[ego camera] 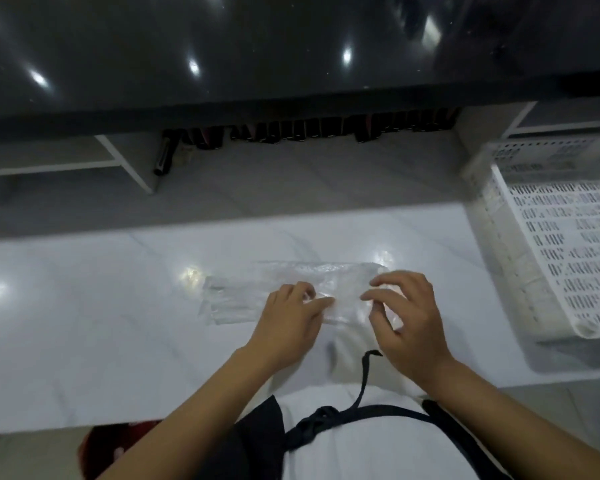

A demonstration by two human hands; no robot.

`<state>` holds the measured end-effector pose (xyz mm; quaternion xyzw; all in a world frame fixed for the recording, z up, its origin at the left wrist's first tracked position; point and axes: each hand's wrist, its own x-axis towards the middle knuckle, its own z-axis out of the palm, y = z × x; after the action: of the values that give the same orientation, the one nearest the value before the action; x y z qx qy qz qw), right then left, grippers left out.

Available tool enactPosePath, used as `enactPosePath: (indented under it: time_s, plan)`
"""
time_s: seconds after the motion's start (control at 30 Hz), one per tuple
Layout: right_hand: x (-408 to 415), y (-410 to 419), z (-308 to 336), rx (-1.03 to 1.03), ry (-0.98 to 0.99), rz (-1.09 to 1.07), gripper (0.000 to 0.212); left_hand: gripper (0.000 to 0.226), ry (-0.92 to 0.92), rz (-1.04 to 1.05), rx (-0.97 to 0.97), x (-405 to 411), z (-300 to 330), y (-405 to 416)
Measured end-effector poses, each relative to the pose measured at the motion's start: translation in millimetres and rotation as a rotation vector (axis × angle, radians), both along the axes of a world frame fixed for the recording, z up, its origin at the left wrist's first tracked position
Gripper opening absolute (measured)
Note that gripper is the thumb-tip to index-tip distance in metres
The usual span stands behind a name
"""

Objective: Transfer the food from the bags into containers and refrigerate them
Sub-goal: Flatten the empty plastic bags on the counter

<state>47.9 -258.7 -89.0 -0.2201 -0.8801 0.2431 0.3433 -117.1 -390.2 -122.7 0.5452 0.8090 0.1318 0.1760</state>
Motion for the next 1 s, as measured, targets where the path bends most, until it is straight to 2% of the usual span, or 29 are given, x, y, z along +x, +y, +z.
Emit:
enactPosePath:
  time_s: [0.07,0.1,0.13,0.23,0.3,0.33,0.37,0.43,0.5,0.6,0.73,0.77,0.9,0.93,1.0]
  plan:
    - [-29,11,16,0.017,-0.098,0.047,0.021,0.040,0.010,0.001,-0.014,1,2,0]
    - [-44,18,21,-0.016,-0.208,0.084,0.021,0.041,0.014,-0.003,-0.029,2,3,0]
    - [-58,25,22,-0.067,-0.368,0.120,0.021,0.042,0.010,-0.004,-0.038,2,3,0]
    - [-78,44,12,-0.267,-0.850,0.185,0.040,0.037,-0.055,0.081,-0.011,5,7,1]
    - [-69,45,2,-0.248,-0.977,0.167,0.028,0.037,-0.115,0.229,0.028,7,12,4]
    - [-59,41,-1,-0.243,-0.977,0.150,0.015,0.040,-0.125,0.296,0.042,7,17,7]
    - [-48,35,-5,-0.254,-0.956,0.129,0.017,0.045,-0.128,0.330,0.027,6,21,11]
    - [-28,28,-11,-0.300,-0.907,0.097,0.049,0.061,-0.102,0.289,-0.094,0,26,22]
    - [-20,25,-13,-0.284,-0.887,0.095,0.069,0.073,-0.032,0.218,-0.272,-4,30,35]
    - [-20,21,-16,-0.255,-0.911,0.142,0.080,0.068,0.004,0.226,-0.402,0,28,47]
    - [-24,22,-21,-0.259,-0.904,0.185,0.090,0.051,0.040,0.299,-0.385,15,25,40]
    - [-24,25,-23,-0.263,-0.891,0.204,0.084,0.047,0.048,0.310,-0.352,20,24,35]
    - [-27,32,-35,-0.243,-0.731,0.292,0.022,0.029,0.064,0.301,-0.105,39,17,11]
    - [-27,32,-37,-0.240,-0.695,0.316,0.014,0.026,0.071,0.289,-0.047,44,14,4]
    - [-30,32,-42,-0.242,-0.644,0.391,0.013,0.023,0.028,0.326,0.048,54,5,-11]
